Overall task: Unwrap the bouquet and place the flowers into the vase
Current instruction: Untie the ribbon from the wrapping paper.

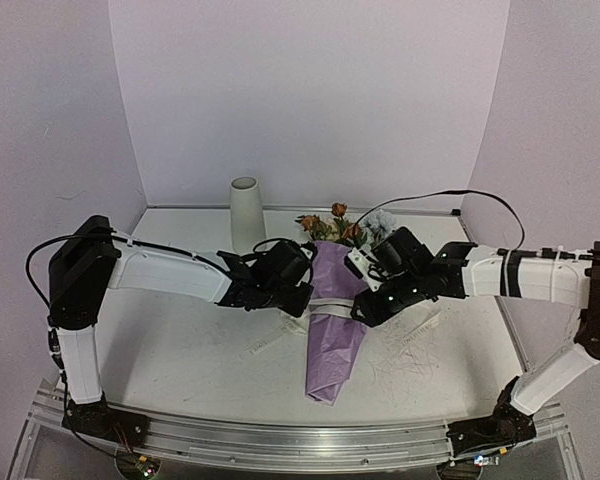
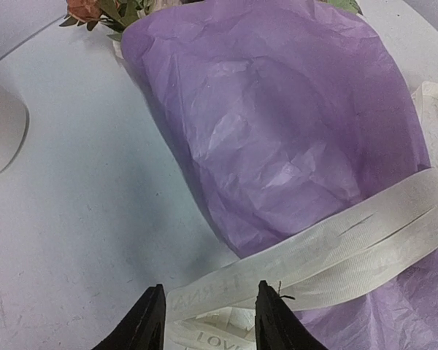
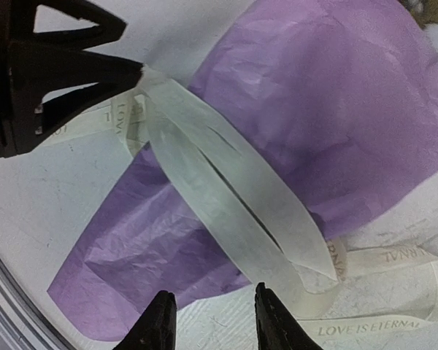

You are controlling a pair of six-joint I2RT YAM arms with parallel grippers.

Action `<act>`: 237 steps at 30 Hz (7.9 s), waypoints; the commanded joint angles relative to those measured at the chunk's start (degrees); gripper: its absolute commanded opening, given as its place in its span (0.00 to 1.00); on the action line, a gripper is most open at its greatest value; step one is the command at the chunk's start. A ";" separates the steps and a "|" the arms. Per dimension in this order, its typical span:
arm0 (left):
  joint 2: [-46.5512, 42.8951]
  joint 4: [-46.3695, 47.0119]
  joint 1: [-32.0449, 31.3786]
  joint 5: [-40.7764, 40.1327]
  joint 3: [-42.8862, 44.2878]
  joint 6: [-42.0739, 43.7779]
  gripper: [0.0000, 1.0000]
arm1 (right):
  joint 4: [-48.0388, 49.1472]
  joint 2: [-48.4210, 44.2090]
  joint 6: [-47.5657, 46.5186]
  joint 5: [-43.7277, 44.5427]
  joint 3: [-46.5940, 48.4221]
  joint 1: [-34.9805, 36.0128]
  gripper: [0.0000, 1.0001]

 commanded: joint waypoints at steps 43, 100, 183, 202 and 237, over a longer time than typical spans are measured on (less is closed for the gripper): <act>1.65 0.84 1.52 -0.50 0.00 -1.55 0.40 | 0.21 14.37 -6.13 10.29 8.61 0.94 0.32; 2.66 5.14 5.55 9.08 -0.66 0.45 0.57 | -2.18 18.24 -7.20 10.36 13.44 1.49 0.54; 7.26 1.99 2.64 22.09 13.04 10.55 0.64 | 10.29 0.49 15.48 -8.78 -5.12 -14.18 0.82; 7.90 0.25 1.94 17.34 13.55 10.93 0.65 | 7.77 -2.15 13.52 1.56 -6.87 -11.74 0.12; 18.93 -8.38 -2.19 23.03 29.66 14.12 0.33 | 7.88 -16.56 16.56 13.20 -14.43 -11.74 0.52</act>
